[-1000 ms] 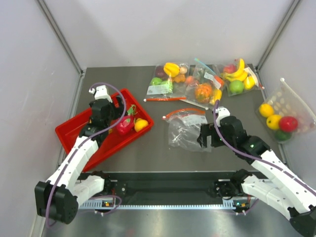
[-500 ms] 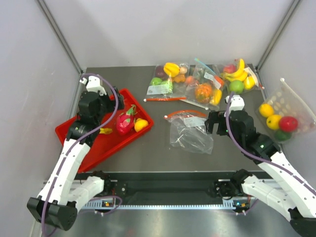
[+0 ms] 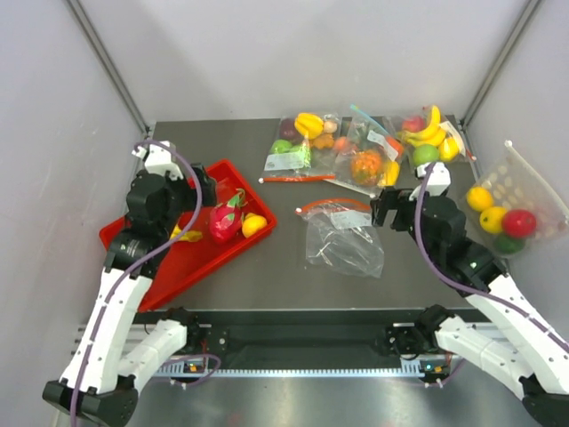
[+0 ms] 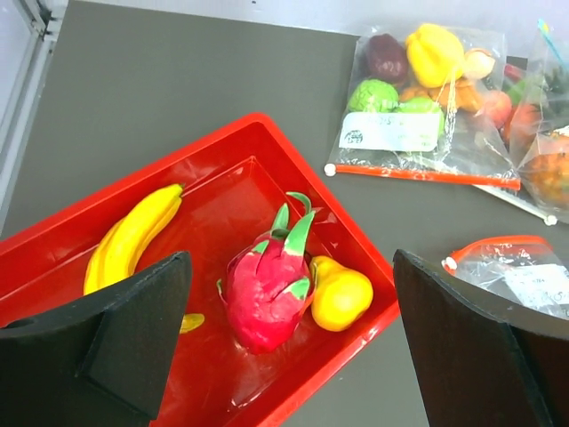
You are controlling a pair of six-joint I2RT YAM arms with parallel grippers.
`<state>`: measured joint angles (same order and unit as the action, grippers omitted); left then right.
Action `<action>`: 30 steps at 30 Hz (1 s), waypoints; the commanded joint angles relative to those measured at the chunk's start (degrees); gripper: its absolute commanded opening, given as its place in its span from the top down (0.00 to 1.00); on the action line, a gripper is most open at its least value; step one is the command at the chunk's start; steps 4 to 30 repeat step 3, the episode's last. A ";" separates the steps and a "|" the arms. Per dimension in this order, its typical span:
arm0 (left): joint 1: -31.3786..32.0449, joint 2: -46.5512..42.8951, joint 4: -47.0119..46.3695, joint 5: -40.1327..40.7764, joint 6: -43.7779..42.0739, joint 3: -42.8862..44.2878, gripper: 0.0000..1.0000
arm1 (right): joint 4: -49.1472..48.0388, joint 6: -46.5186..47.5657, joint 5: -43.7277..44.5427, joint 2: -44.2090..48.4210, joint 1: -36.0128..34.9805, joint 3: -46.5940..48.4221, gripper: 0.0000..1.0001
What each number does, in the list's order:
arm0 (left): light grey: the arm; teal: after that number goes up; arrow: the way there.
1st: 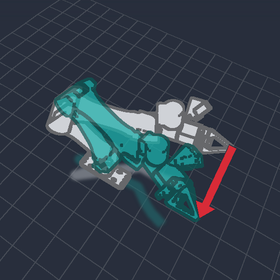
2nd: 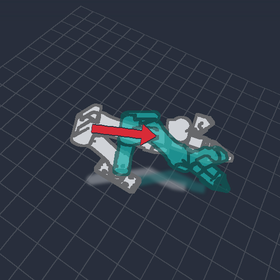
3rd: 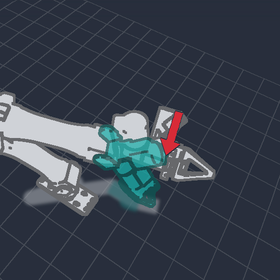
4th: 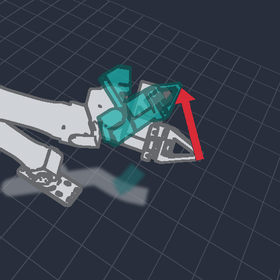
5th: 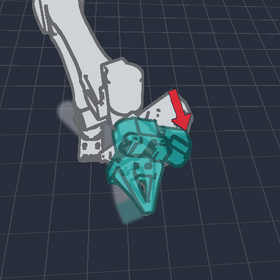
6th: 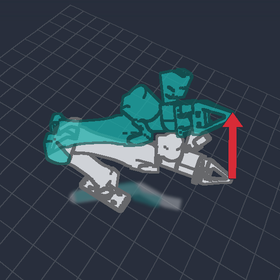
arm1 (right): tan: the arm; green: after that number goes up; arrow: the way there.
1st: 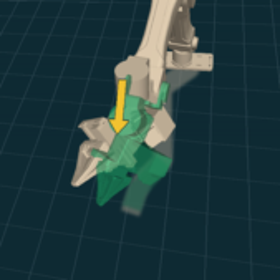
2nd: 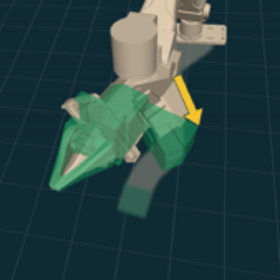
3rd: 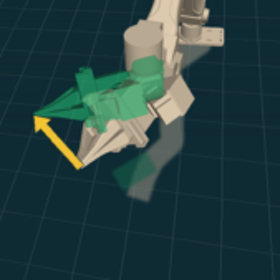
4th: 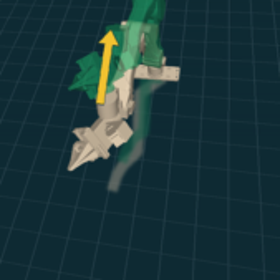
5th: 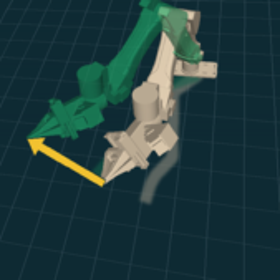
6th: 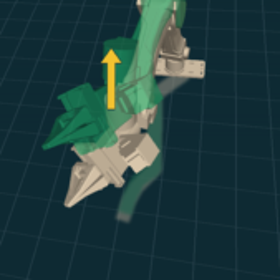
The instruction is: Open the zip-top bag and remove the fake food
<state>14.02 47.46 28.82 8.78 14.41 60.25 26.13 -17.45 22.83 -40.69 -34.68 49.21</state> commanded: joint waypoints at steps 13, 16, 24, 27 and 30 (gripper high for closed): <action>-0.22 0.08 1.42 -0.60 -1.49 2.94 0.01 | -2.66 1.63 0.29 -0.09 0.40 0.97 0.00; -0.22 0.08 1.42 -0.60 -1.49 2.94 0.01 | -2.66 1.63 0.29 -0.09 0.40 0.97 0.00; -0.22 0.08 1.42 -0.60 -1.49 2.94 0.01 | -2.66 1.63 0.29 -0.09 0.40 0.97 0.00; -0.22 0.08 1.42 -0.60 -1.49 2.94 0.01 | -2.66 1.63 0.29 -0.09 0.40 0.97 0.00; -0.22 0.08 1.42 -0.60 -1.49 2.94 0.01 | -2.66 1.63 0.29 -0.09 0.40 0.97 0.00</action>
